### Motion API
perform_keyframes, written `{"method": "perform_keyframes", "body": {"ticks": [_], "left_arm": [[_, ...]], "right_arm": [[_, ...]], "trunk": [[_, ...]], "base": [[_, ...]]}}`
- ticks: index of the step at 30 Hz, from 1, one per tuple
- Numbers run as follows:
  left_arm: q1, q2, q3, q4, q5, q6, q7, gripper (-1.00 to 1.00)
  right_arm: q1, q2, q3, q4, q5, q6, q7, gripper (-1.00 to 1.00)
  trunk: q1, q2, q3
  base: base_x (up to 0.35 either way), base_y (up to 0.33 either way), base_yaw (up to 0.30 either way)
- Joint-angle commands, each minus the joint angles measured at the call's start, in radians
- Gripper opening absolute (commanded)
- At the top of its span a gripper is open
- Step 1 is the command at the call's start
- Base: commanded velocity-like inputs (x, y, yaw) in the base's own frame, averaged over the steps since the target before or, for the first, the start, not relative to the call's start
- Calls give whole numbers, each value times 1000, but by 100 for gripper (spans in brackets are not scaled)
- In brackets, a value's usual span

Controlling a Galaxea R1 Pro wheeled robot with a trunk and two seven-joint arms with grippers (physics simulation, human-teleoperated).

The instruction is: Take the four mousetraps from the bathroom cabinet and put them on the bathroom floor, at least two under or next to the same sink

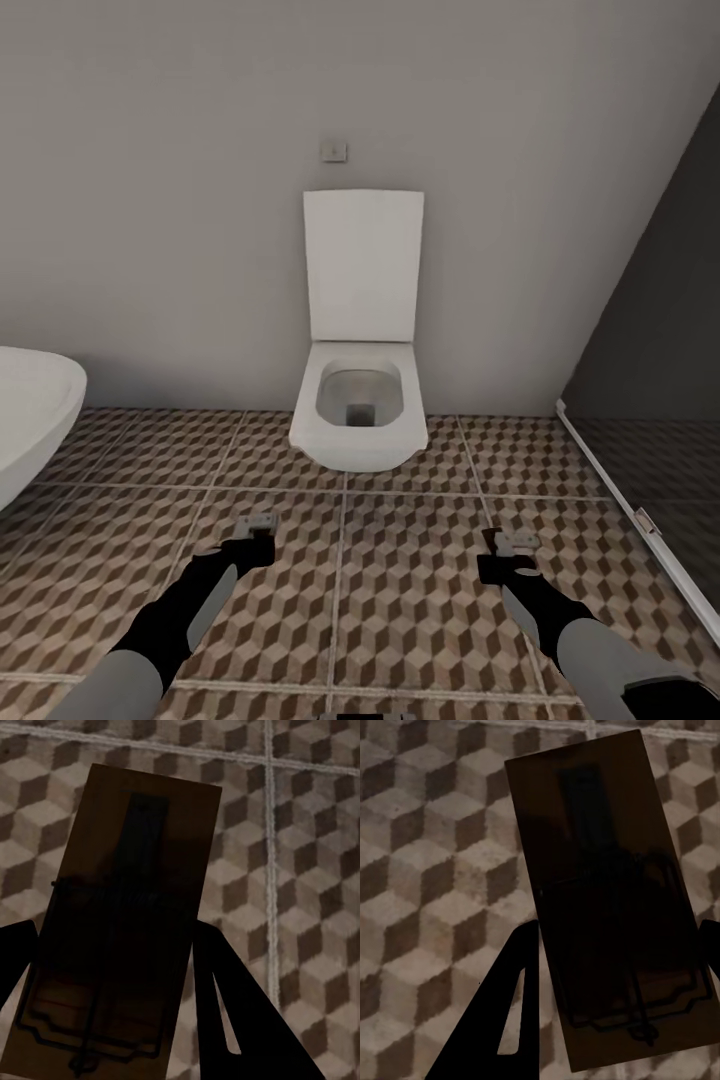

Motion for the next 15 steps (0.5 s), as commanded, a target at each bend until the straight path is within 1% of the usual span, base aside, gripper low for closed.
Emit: {"method": "perform_keyframes", "body": {"ticks": [1, 9, 15], "left_arm": [[0, 1, -5, -1, 8, 4, 5, -100], [0, 3, -5, 1, 8, 3, 5, -100], [0, 18, -1, -8, 8, 2, 5, -100]], "right_arm": [[0, -1, 8, -2, -12, 5, -3, -100], [-1, -2, 7, -2, -12, 5, -3, -100], [0, -2, 8, -8, -12, 4, -2, -100]], "trunk": [[0, 0, -1], [0, 0, -1], [0, 0, -1]], "base": [[177, 0, 0], [292, 0, 0], [323, 0, 0]]}}
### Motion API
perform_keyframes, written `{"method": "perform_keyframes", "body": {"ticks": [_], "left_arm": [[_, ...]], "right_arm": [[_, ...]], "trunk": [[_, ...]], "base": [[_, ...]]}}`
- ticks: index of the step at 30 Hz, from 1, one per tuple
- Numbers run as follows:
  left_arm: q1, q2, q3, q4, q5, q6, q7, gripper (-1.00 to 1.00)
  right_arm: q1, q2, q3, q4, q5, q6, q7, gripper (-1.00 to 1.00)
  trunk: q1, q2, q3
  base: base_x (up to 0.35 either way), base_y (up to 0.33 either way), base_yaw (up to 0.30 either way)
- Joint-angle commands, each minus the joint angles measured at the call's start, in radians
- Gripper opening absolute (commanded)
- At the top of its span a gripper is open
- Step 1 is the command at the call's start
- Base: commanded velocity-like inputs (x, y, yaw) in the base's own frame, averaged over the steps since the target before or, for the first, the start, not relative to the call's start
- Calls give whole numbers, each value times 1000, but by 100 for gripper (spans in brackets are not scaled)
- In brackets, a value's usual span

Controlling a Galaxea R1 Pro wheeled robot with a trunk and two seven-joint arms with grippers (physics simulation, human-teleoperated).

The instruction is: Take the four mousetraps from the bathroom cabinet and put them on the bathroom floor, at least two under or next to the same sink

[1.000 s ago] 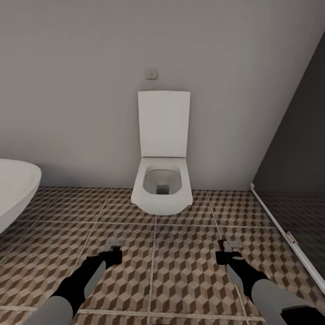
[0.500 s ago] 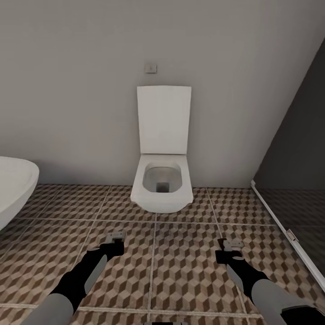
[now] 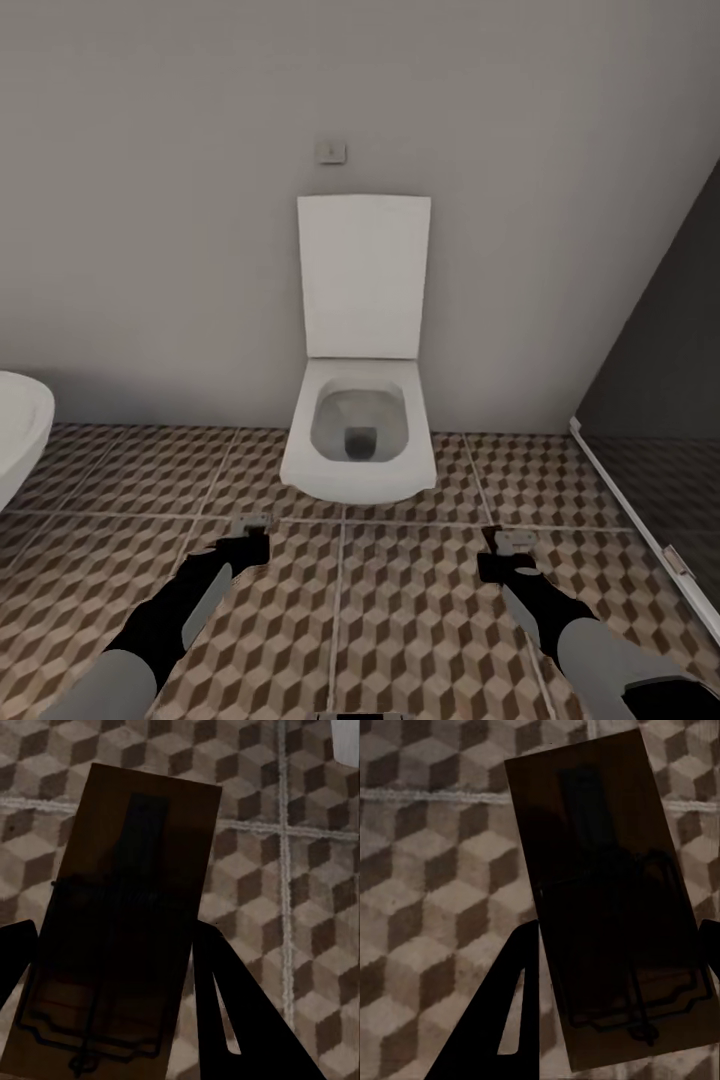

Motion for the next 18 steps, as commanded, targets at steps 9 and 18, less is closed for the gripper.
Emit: {"method": "perform_keyframes", "body": {"ticks": [9, 18], "left_arm": [[0, 4, -5, -3, 8, 4, 5, -100], [0, 6, -4, -3, 8, 4, 5, -100]], "right_arm": [[0, -1, 11, -11, -11, 9, -1, -100], [0, -3, 13, -12, -10, 9, -2, -100]], "trunk": [[0, 0, -1], [0, 0, -1]], "base": [[324, 0, 0], [323, 0, 0]]}}
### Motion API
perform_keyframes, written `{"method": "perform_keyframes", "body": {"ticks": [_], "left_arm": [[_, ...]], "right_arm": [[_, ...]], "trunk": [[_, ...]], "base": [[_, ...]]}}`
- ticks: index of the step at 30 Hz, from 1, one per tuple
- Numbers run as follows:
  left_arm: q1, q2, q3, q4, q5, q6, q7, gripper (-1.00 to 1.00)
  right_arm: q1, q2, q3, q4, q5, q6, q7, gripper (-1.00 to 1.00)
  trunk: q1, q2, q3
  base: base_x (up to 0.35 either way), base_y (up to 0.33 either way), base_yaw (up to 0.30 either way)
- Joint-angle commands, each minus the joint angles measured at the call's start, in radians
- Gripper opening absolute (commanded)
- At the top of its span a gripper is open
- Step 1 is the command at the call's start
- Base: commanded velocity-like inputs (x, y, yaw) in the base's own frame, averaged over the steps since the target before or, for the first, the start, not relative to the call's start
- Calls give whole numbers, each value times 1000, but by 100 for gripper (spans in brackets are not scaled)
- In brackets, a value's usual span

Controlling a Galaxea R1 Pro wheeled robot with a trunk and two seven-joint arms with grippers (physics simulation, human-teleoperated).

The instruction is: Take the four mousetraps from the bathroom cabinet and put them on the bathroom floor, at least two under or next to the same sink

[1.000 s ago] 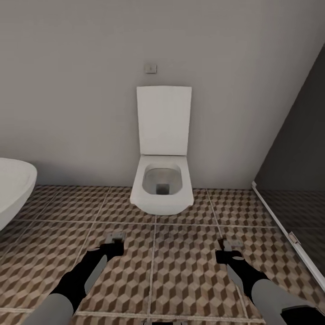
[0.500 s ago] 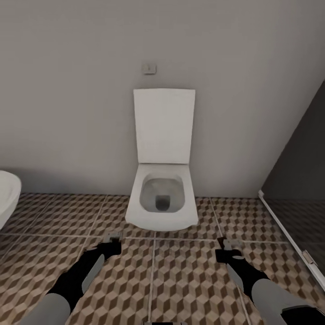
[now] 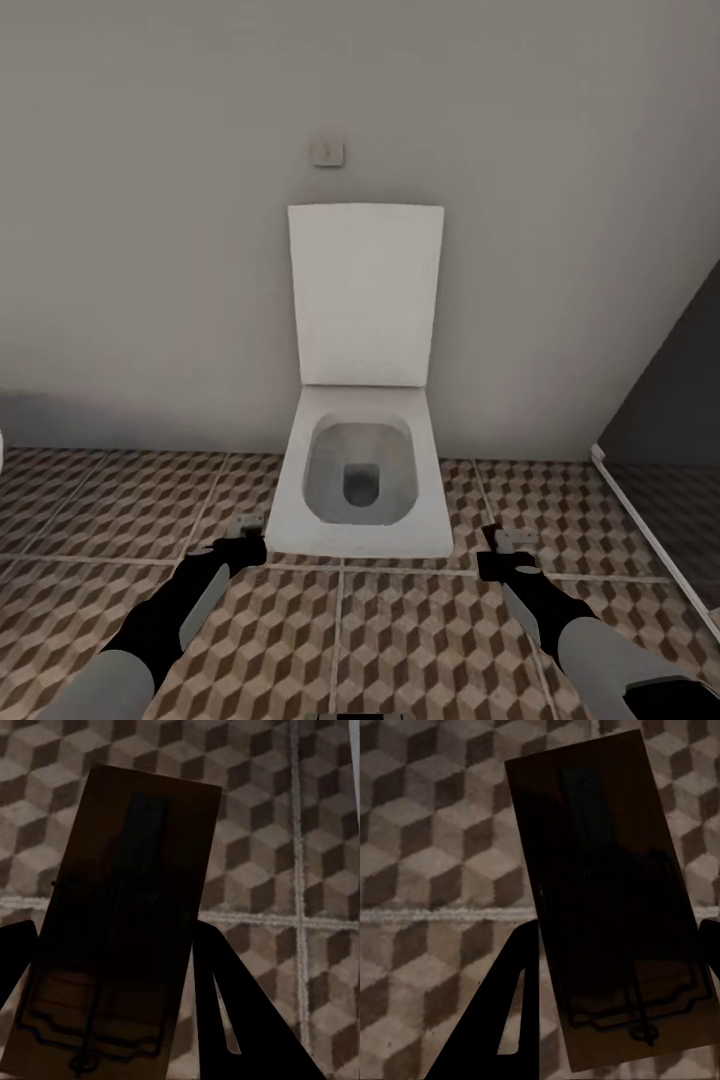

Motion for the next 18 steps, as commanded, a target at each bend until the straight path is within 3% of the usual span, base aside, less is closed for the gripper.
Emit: {"method": "perform_keyframes", "body": {"ticks": [1, 5, 18], "left_arm": [[-1, 0, -8, -5, 23, 2, 5, -100], [-1, 0, -8, -5, 23, 2, 5, -100], [-1, -9, -6, -6, 24, 17, 7, -100]], "right_arm": [[0, -1, 8, -2, -12, 5, -3, -100], [0, -3, 7, -2, -12, 4, -3, -100], [0, -9, 6, -2, -15, 7, -4, -100]], "trunk": [[0, 0, -1], [0, 0, -1], [0, 0, -1]], "base": [[309, 0, 0], [196, 0, 0], [8, 0, 0]]}}
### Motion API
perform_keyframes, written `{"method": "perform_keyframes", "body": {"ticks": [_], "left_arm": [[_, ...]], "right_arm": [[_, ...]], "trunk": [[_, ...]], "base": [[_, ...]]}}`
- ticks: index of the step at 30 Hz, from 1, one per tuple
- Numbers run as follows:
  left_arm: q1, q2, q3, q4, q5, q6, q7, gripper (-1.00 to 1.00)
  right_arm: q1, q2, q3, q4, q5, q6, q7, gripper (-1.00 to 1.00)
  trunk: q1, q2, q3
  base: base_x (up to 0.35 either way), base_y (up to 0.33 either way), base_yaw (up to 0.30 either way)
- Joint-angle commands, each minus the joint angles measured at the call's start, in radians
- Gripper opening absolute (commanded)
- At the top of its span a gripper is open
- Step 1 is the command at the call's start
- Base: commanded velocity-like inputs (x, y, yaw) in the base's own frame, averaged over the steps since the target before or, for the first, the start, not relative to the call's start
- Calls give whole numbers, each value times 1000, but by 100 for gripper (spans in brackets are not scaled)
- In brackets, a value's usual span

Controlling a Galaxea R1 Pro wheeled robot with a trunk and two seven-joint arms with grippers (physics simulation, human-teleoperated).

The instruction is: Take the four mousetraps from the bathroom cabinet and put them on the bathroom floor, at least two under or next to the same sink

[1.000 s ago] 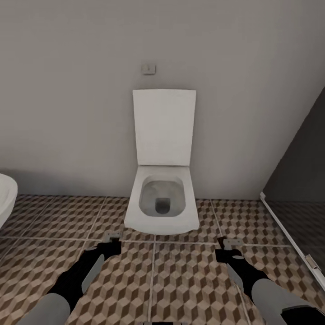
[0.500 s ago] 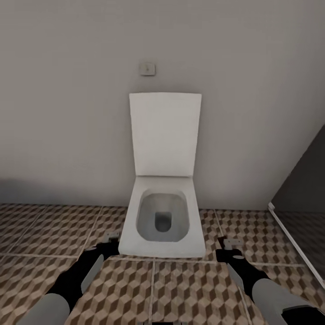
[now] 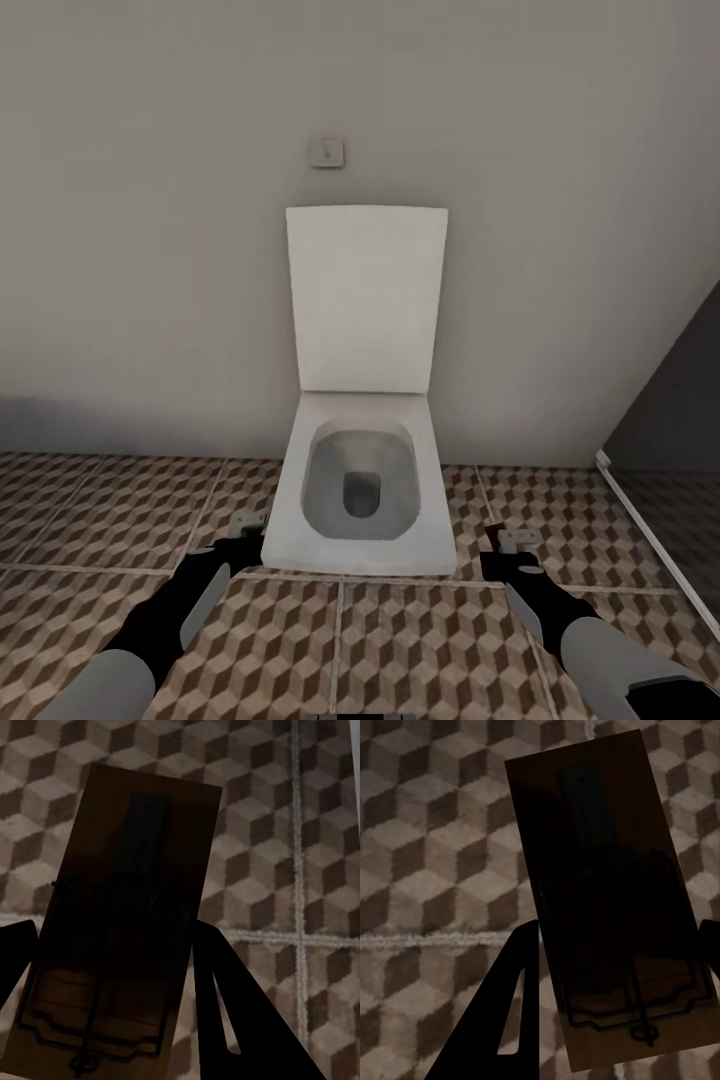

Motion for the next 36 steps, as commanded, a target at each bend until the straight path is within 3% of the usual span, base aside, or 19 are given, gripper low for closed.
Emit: {"method": "perform_keyframes", "body": {"ticks": [1, 8, 11, 29, 36], "left_arm": [[0, -5, -9, -2, 23, 3, 5, -100], [0, -7, -7, -3, 29, 4, 76, -100], [0, -8, -10, -5, 32, 5, 105, -100], [0, -2, -9, -6, 32, -8, 112, -100], [0, -4, -7, -7, 32, -10, 117, -100]], "right_arm": [[0, -1, 8, -2, -12, 5, -3, -100], [0, -1, 7, -2, -12, 5, -3, -100], [0, 0, 7, -2, -12, 6, -2, -100], [0, 0, 7, -3, -12, 5, -2, -100], [0, -1, 7, -3, -12, 5, -3, -100]], "trunk": [[0, 0, -1], [0, 0, -1], [1, -1, -12], [9, -5, -82], [9, -5, -82]], "base": [[0, 0, 0], [0, 0, 0], [0, 0, 0], [0, 0, 0], [0, 0, 0]]}}
